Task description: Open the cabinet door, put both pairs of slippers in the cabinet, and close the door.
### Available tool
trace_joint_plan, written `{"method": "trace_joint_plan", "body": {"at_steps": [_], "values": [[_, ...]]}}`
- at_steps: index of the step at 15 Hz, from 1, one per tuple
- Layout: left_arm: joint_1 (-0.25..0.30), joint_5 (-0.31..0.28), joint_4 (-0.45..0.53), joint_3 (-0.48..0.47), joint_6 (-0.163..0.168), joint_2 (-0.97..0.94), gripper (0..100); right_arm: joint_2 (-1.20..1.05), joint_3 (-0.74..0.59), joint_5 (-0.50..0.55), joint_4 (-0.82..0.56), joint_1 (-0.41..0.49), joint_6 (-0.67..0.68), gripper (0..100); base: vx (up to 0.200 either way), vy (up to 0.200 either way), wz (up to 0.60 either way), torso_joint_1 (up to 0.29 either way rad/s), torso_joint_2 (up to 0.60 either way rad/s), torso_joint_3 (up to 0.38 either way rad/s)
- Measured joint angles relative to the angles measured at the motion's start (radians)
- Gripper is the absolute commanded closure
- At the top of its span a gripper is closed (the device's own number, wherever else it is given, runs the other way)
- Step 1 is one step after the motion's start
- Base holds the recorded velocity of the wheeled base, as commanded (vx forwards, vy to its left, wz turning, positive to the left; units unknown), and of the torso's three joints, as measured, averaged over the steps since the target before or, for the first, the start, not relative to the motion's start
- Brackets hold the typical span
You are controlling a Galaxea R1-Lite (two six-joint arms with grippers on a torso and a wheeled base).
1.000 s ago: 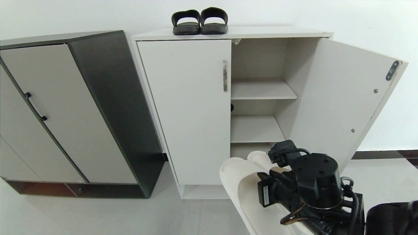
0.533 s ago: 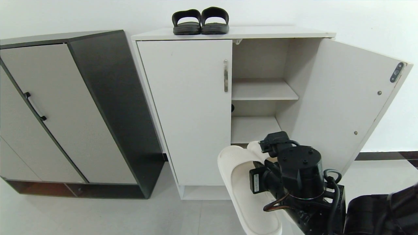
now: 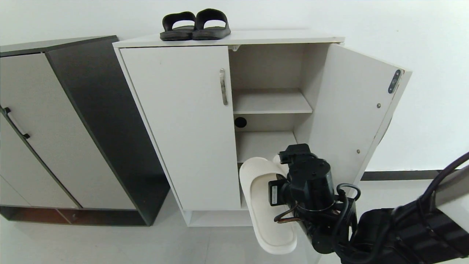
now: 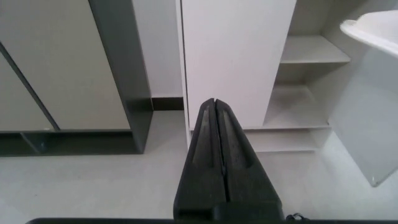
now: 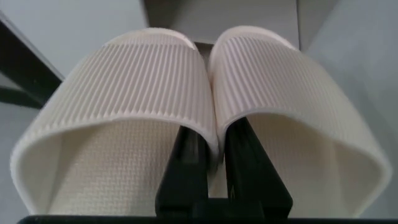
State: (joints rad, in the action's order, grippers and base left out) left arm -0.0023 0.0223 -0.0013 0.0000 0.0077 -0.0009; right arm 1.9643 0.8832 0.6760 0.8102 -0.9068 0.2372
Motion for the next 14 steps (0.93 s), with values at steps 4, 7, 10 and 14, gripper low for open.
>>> {"method": "trace_joint_plan", "body": {"at_steps": [4, 7, 10, 14], "values": [[-0.002, 0.0, 0.0, 0.0, 0.001, 0.0, 100, 0.069, 0.11, 0.024, -0.003, 0.007, 0.015, 100, 0.0, 0.0, 0.0, 0.0, 0.0, 0.0], [-0.001, 0.0, 0.0, 0.0, 0.002, 0.001, 100, 0.115, 0.167, 0.058, -0.005, 0.035, 0.002, 100, 0.0, 0.0, 0.0, 0.0, 0.0, 0.0], [0.0, 0.0, 0.0, 0.0, 0.002, 0.001, 100, 0.153, 0.204, 0.073, -0.004, 0.076, -0.011, 100, 0.0, 0.0, 0.0, 0.0, 0.0, 0.0], [-0.001, 0.0, 0.0, 0.0, 0.002, 0.001, 100, 0.18, 0.209, 0.074, -0.007, 0.129, -0.026, 100, 0.0, 0.0, 0.0, 0.0, 0.0, 0.0]]}}
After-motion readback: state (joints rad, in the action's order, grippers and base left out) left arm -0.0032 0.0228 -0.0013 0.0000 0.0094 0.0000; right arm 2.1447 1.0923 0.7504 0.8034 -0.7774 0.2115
